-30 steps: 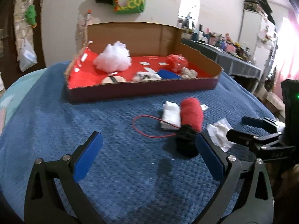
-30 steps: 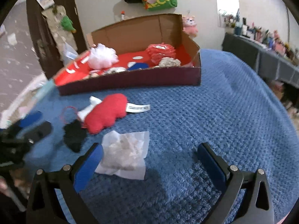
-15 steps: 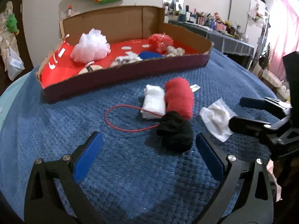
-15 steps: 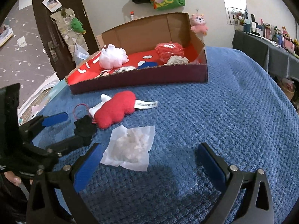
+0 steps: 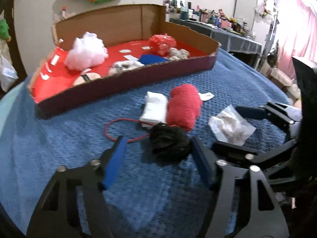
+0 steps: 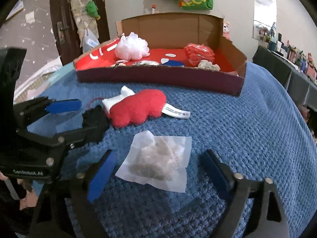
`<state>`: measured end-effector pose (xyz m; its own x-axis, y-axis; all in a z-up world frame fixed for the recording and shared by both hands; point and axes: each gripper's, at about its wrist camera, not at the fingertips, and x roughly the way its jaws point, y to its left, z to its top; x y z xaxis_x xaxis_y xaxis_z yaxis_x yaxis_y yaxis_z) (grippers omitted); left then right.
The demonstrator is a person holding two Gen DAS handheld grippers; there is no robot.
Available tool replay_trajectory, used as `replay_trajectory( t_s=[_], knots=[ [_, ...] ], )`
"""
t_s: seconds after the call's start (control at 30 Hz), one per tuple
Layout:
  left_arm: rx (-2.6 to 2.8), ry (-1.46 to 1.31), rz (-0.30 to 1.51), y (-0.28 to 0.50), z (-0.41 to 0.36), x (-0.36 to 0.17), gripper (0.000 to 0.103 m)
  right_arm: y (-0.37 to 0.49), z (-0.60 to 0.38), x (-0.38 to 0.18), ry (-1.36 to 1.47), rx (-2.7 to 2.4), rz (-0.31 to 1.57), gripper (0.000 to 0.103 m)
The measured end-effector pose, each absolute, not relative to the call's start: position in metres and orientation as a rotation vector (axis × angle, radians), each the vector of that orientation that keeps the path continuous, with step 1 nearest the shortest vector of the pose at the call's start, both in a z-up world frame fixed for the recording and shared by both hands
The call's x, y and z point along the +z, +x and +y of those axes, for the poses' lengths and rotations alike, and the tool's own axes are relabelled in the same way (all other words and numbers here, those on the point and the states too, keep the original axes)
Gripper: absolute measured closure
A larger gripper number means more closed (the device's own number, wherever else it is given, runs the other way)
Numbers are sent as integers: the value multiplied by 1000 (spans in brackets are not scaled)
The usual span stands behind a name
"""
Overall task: Organize soft objects
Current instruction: 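Grasp the black pompom with the left tool while the right tool grasps the white tissue packet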
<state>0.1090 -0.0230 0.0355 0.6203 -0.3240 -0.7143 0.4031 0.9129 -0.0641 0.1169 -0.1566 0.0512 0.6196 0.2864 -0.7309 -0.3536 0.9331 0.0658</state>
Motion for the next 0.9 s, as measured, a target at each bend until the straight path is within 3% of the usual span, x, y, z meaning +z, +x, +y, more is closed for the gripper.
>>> replay_trajectory(
  t_s=[0.07, 0.1, 0.2, 0.23, 0.27, 0.9],
  knots=[
    [-454, 96, 806, 110, -26, 35, 66, 117, -155, 51, -102, 367, 814, 26],
    [-463, 93, 807, 110, -27, 34, 68, 117, -154, 51, -106, 371, 810, 33],
    [-463, 99, 792, 108, -29, 37, 70, 116, -150, 51, -126, 391, 796, 58],
    [-463, 96, 788, 107, -29, 38, 70, 115, -150, 52, -131, 397, 788, 72],
    [-460, 94, 781, 106, -28, 41, 70, 116, -151, 54, -125, 401, 786, 76],
    [-441, 91, 713, 97, -19, 65, 70, 109, -162, 78, -52, 430, 736, 78]
  ],
)
